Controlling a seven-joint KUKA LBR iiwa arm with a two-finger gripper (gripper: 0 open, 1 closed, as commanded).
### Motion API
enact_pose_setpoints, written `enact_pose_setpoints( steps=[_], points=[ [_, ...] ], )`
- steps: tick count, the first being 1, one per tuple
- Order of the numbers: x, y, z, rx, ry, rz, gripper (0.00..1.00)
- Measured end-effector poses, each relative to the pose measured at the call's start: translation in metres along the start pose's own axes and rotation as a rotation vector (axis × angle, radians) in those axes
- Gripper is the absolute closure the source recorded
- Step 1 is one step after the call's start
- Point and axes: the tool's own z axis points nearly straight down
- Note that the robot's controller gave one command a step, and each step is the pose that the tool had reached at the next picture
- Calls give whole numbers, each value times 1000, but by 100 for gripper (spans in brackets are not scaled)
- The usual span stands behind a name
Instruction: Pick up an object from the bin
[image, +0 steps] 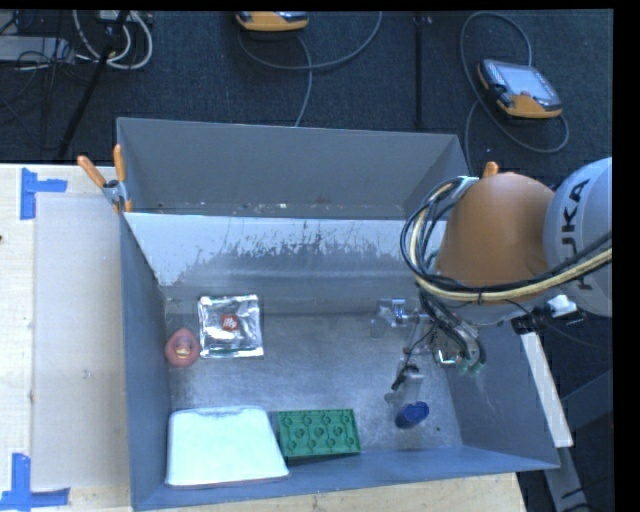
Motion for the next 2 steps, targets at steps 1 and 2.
enact_pose_setpoints(
  steps=[1, 2],
  points=[
    [41, -96, 114, 3, -17, -221, 0],
    [39, -78, 83, 0, -12, -98, 0]
  ],
)
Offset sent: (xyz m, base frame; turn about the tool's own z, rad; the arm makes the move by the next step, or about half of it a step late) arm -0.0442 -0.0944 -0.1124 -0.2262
